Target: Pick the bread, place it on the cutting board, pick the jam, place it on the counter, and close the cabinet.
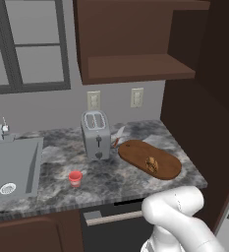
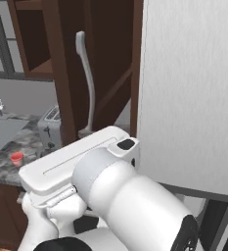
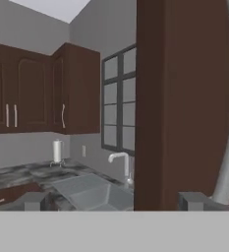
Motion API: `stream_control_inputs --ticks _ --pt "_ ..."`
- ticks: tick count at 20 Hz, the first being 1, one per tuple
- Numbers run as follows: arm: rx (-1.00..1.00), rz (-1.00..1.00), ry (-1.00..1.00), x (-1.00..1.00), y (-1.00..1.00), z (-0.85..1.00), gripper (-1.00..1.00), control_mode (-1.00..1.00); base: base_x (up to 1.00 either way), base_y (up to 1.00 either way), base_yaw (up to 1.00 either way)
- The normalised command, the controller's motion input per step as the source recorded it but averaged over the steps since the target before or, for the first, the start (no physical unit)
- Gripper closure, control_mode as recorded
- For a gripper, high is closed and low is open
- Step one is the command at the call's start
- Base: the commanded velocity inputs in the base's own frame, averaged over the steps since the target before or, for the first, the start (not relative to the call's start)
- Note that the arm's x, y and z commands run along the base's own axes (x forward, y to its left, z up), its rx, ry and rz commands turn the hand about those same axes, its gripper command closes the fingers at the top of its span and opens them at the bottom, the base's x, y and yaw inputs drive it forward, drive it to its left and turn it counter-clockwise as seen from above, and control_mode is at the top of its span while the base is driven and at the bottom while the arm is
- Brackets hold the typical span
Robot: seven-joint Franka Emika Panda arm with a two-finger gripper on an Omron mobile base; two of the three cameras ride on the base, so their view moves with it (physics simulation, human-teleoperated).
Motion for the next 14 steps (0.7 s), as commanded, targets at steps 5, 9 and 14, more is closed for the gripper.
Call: stream_control_inputs --ticks 5,9,14 --pt "0.0 0.04 0.0 0.0 0.36 0.0 -1.0 -1.0 0.0 0.0 0.0" --pt "0.0 0.0 0.0 0.01 0.34 0.0 -1.0 -1.0 0.0 0.0 0.0" --pt "0.0 0.0 0.0 0.12 0.24 0.0 -1.0 -1.0 0.0 0.0 0.0"
